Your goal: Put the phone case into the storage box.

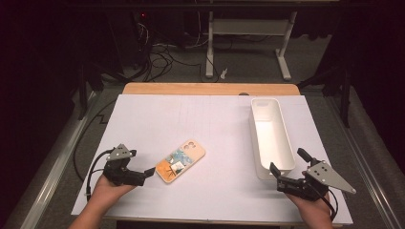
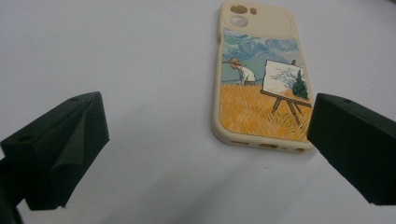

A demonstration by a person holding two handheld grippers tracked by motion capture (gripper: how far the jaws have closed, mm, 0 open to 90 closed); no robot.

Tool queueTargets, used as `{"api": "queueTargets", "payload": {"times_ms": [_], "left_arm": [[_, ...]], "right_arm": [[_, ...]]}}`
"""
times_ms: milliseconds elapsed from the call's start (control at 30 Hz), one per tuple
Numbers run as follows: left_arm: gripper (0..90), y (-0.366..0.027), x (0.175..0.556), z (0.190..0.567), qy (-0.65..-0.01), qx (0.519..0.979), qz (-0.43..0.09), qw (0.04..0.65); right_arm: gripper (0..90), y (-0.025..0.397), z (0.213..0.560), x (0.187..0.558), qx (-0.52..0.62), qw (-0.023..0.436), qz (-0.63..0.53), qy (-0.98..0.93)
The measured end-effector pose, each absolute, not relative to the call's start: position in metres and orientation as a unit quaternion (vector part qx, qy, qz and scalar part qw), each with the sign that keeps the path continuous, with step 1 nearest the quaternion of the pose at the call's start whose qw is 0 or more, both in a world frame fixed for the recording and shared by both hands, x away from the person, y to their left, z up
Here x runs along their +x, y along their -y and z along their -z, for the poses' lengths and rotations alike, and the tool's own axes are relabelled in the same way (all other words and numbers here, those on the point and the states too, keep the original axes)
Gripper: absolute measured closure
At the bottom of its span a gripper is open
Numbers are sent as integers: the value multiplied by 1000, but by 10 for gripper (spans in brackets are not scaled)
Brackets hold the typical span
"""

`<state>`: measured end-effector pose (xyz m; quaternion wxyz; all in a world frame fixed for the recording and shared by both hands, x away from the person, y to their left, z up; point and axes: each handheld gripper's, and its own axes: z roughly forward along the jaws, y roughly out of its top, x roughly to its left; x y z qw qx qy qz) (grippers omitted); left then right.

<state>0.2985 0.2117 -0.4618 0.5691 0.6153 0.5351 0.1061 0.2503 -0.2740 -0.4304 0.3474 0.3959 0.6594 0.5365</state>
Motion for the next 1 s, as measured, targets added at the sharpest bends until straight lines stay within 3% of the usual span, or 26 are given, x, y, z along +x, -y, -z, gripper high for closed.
{"api": "queueTargets", "payload": {"times_ms": [833, 1000], "left_arm": [[6, -192, 307, 467, -568, 650, -73, 500], [7, -179, 313, 468, -565, 679, -72, 463]], "right_arm": [[10, 275, 430, 249, 397, 350, -534, -659], [10, 277, 430, 249, 397, 349, -536, -659]]}}
